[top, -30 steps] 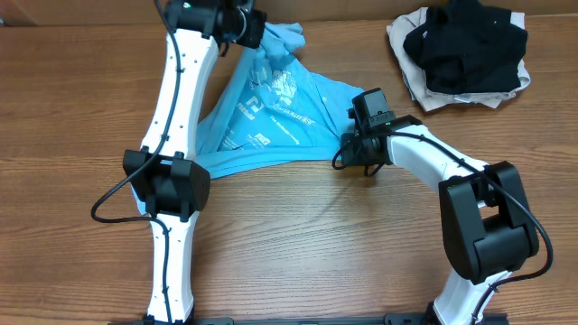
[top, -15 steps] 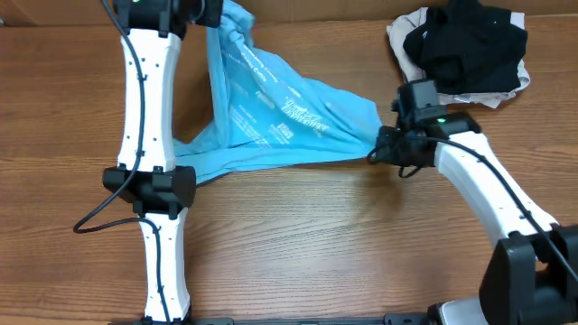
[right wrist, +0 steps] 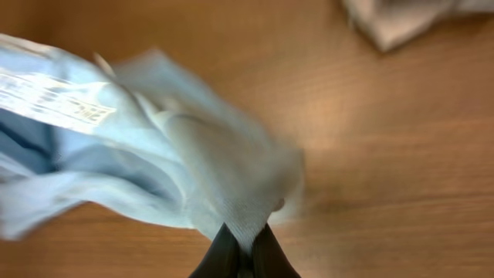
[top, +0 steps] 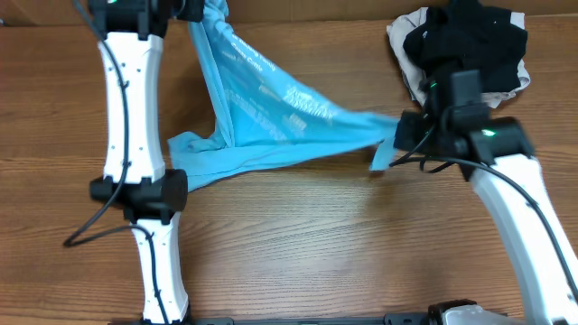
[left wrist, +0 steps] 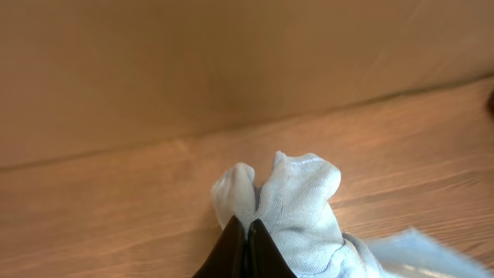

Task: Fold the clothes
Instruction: 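Lift the T-shirt with both grippers and stretch it apart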

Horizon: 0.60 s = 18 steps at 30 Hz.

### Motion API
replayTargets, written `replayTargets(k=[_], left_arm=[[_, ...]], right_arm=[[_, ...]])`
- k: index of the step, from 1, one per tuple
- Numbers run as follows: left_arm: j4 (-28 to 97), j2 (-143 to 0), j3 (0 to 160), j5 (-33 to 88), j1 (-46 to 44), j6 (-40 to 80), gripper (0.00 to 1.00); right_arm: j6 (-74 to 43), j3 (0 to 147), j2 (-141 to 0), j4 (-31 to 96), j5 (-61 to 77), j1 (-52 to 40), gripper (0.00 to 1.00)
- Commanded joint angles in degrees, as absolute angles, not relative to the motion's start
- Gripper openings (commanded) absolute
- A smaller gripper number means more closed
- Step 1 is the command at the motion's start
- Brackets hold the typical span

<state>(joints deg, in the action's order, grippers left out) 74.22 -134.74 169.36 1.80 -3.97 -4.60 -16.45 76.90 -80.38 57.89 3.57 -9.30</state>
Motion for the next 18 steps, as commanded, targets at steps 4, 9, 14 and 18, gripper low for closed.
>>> replayTargets(k=[4, 9, 14, 18], left_arm=[[74.6, -116.4, 172.7, 0.6, -1.1, -4.3, 0.04], [75.4, -107.7, 172.7, -0.2, 3.8, -4.3, 0.04], [76.9, -101.7, 172.6, -0.5, 9.4, -3.7, 0.04], [79.1, -98.9, 172.6, -0.4, 11.2, -3.6, 0.04]], right_arm=[[-13.4, 90.2, -72.3, 62.8, -0.6, -8.9, 0.04], [-13.0, 96.7, -69.0, 66.5, -3.2, -8.9, 0.04], [-13.1, 99.8, -64.9, 68.0, -4.4, -8.9, 0.04], [-13.1, 101.9, -61.1, 69.2, -4.4, -8.9, 0.04]])
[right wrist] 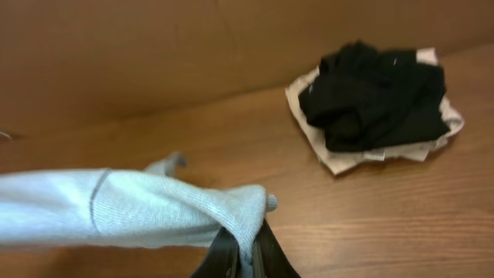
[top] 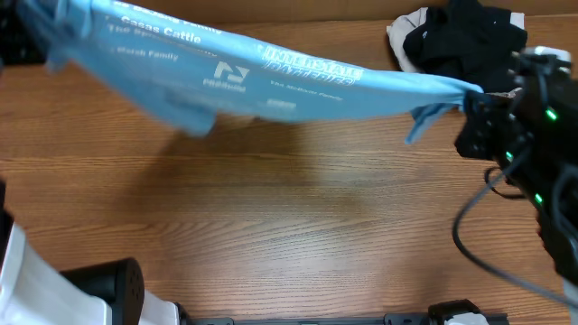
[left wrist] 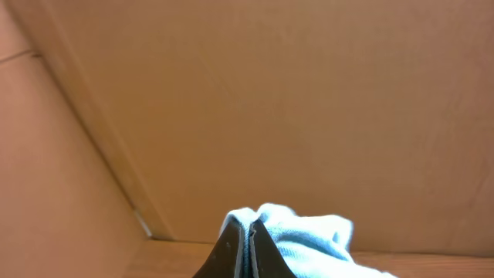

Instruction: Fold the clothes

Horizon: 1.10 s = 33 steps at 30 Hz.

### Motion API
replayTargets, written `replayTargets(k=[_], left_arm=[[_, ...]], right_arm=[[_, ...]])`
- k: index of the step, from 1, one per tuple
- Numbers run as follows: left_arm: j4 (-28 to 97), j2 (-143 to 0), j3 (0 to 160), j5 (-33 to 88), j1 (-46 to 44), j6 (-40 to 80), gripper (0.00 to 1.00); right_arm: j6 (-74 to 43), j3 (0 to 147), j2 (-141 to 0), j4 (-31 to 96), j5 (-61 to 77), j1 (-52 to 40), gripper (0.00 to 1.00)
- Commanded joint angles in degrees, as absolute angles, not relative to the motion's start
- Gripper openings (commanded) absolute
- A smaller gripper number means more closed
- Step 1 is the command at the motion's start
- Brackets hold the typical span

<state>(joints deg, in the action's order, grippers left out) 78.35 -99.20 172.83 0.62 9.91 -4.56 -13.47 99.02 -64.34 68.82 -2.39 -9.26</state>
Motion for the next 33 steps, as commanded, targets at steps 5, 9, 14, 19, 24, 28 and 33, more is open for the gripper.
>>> replayTargets(k=[5, 9, 14, 19, 24, 28, 33], left_arm=[[83.1, -97.3, 172.6, -0.4, 11.2, -3.6, 0.04], [86.6, -98.1, 172.2, -0.4, 11.2, -3.6, 0.04], [87.5, -100.8, 169.6, -0.4, 11.2, -2.1, 0.04], [87.5, -105.4, 167.0, 0.8, 11.2, -2.1, 0.04], [87.5, -112.3, 166.5, 2.2, 10.9, -2.1, 0.04], [87.3, -118.5, 166.5, 2.9, 10.3, -2.1, 0.04], [85.8, -127.5, 166.5, 3.1, 9.1, -2.2, 0.04]], right_arm=[[-13.5, 104.1, -56.1, 71.3, -4.2, -8.9, 0.04], [-13.5, 104.2, -54.4, 72.0, -4.2, -8.9, 0.04], [-13.5, 103.6, -56.4, 73.0, -4.2, -8.9, 0.04], [-13.5, 102.5, -61.9, 73.1, -3.3, -8.9, 0.04], [-13.4, 102.5, -70.9, 72.9, -2.9, -8.9, 0.04], [-13.5, 102.5, -79.0, 72.2, -2.9, -8.9, 0.04], [-13.5, 102.5, -91.4, 68.6, -2.5, -8.9, 0.04]])
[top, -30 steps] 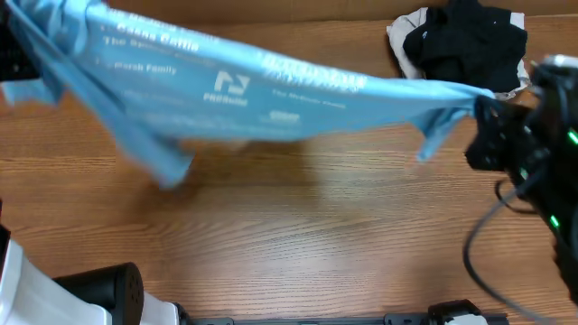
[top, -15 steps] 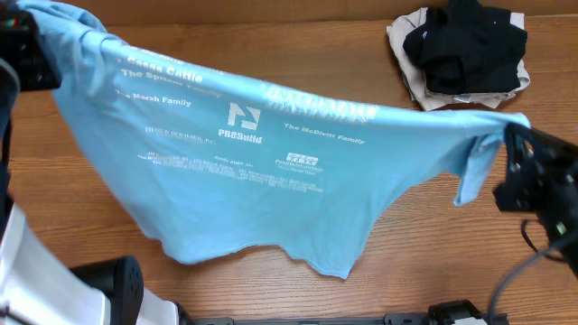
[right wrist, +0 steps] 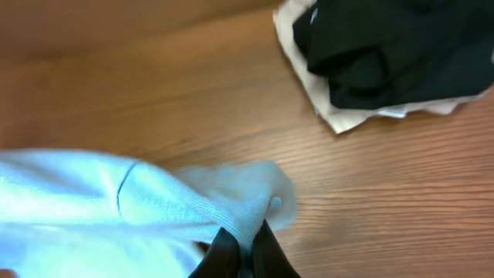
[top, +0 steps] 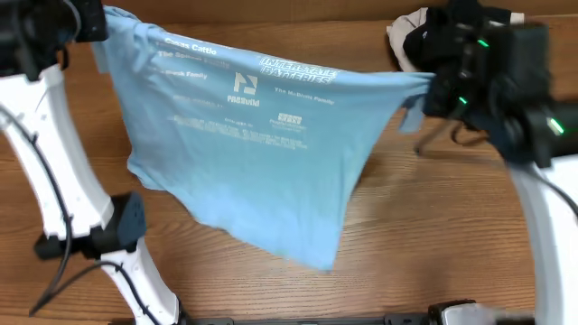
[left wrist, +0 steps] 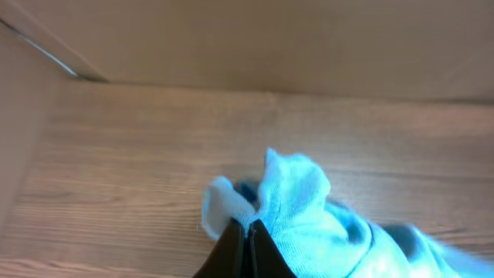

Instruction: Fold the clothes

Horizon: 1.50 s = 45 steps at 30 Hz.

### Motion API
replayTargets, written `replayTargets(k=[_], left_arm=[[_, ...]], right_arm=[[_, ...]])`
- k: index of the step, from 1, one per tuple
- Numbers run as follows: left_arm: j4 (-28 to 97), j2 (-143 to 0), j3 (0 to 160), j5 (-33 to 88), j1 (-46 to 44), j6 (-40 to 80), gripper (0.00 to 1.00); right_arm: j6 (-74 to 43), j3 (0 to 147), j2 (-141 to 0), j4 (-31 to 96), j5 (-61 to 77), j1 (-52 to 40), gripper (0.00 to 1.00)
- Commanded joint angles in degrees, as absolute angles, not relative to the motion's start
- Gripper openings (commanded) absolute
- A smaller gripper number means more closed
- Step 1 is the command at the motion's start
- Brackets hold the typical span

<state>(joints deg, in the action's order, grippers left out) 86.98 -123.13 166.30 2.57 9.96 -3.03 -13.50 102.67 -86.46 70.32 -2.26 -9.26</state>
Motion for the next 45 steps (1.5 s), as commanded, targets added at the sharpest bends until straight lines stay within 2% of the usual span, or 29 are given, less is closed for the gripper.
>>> replayTargets(k=[1, 12, 13, 15, 16, 17, 18, 20, 24, 26, 27, 30, 38, 45], left_arm=[[85.3, -129.0, 166.5, 3.2, 9.0, -2.2, 0.04], [75.0, -143.0, 166.5, 5.6, 5.7, -2.2, 0.05], [74.8, -143.6, 166.5, 5.6, 5.3, -2.2, 0.13], [74.7, -144.4, 166.5, 5.5, 4.8, -2.4, 0.41], [74.6, -144.7, 166.5, 5.3, 4.6, -2.6, 0.66], [74.3, -144.7, 166.5, 5.0, 4.6, -2.6, 0.87], [74.1, -144.7, 166.5, 4.6, 4.5, -2.6, 1.0], [73.8, -144.6, 166.6, 4.2, 4.5, -2.6, 1.0], [75.6, -143.3, 166.8, 5.1, 4.3, -2.3, 1.0], [77.7, -142.4, 167.0, 6.6, 3.9, -2.4, 1.0], [79.2, -141.7, 167.0, 7.4, 3.6, -2.4, 1.0], [83.9, -140.0, 167.0, 9.1, 2.0, -2.8, 1.0], [96.4, -138.5, 167.0, 8.4, -3.8, -2.8, 0.99], [96.8, -138.2, 161.3, 8.6, -6.4, -1.0, 0.97]], right_arm=[[-13.5, 102.5, -92.9, 67.7, -2.5, -8.9, 0.04], [-13.5, 102.5, -109.5, 52.6, -2.5, -8.9, 0.04], [-13.5, 102.5, -110.3, 51.9, -2.5, -8.9, 0.04], [-13.2, 102.5, -111.5, 51.0, -2.5, -8.9, 0.04], [-13.1, 102.5, -112.2, 50.5, -2.5, -8.9, 0.05], [-13.0, 102.5, -112.5, 50.1, -2.5, -8.9, 0.08], [-12.7, 102.5, -112.9, 49.6, -2.5, -8.9, 0.11], [-11.7, 102.5, -113.4, 48.6, -2.5, -8.9, 0.22], [-11.5, 102.5, -113.7, 47.8, -2.5, -8.7, 0.74], [-11.6, 102.7, -113.6, 48.4, -2.4, -8.4, 0.91], [-11.9, 102.8, -113.5, 49.2, -2.3, -8.3, 0.96], [-12.0, 103.3, -112.0, 52.0, 0.2, -7.7, 1.0], [-12.0, 103.3, -102.1, 60.6, 2.5, -6.6, 1.0], [-12.0, 103.2, -95.5, 67.6, 5.7, -6.6, 1.0]])
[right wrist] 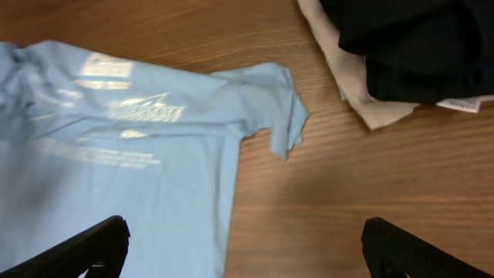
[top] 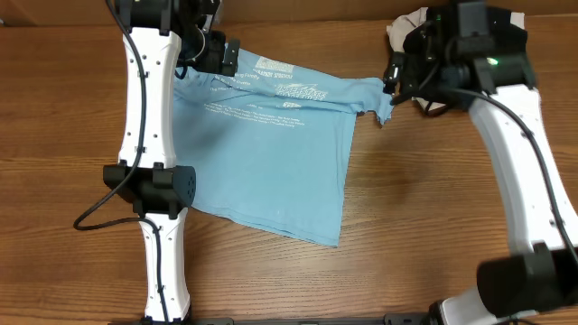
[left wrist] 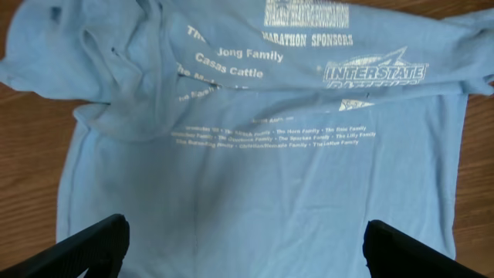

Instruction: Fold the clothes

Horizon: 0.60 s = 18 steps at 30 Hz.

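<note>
A light blue T-shirt [top: 262, 158] with white print lies spread flat on the wooden table, its top edge bunched and folded over near the far side. My left gripper [left wrist: 245, 251] hovers open above the shirt's upper left part [left wrist: 255, 177]. My right gripper [right wrist: 245, 247] is open too, above the shirt's right sleeve [right wrist: 274, 96] and side edge. Nothing sits between either pair of fingers.
A pile of black and beige clothes [top: 461, 36] lies at the far right corner, also showing in the right wrist view as the dark heap [right wrist: 409, 46]. Bare wood table [top: 433, 217] surrounds the shirt. A cardboard wall runs along the far edge.
Both grippers have let go of the shirt's shoulders and now stand open above it. The shirt, then hanging stretched between them, now lies flat on the table.
The shirt was crumpled on the table with both grippers shut on its corners. Then it was stretched taut in the air between them. Later it hung open, print facing up. Now it lies spread on the table, released.
</note>
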### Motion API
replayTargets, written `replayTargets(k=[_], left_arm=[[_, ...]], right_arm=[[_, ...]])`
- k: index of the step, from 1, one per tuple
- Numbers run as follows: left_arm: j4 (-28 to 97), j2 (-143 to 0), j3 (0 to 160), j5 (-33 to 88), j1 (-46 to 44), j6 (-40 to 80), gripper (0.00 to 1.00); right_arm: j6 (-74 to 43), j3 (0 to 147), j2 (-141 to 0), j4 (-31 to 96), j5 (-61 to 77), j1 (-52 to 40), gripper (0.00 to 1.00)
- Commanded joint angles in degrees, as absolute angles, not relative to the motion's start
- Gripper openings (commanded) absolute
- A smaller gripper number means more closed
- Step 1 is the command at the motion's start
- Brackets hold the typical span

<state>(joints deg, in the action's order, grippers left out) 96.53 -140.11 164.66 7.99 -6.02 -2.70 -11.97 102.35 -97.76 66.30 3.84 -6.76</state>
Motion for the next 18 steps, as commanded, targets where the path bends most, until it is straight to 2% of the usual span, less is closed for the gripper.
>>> replayTargets(k=[1, 8, 18], left_arm=[[96.8, -137.9, 159.5, 8.4, -6.7, -1.0, 0.95], [96.8, -133.3, 139.5, 5.8, -7.4, 2.4, 0.88], [88.3, -131.1, 124.8, 8.4, -9.7, 3.5, 0.87]], right_arm=[[-11.9, 103.2, -95.3, 68.5, 5.7, -6.6, 1.0], [-11.9, 101.7, -95.3, 71.1, 5.7, -6.7, 1.0], [-11.9, 101.2, -95.3, 69.5, 6.5, -6.7, 1.0]])
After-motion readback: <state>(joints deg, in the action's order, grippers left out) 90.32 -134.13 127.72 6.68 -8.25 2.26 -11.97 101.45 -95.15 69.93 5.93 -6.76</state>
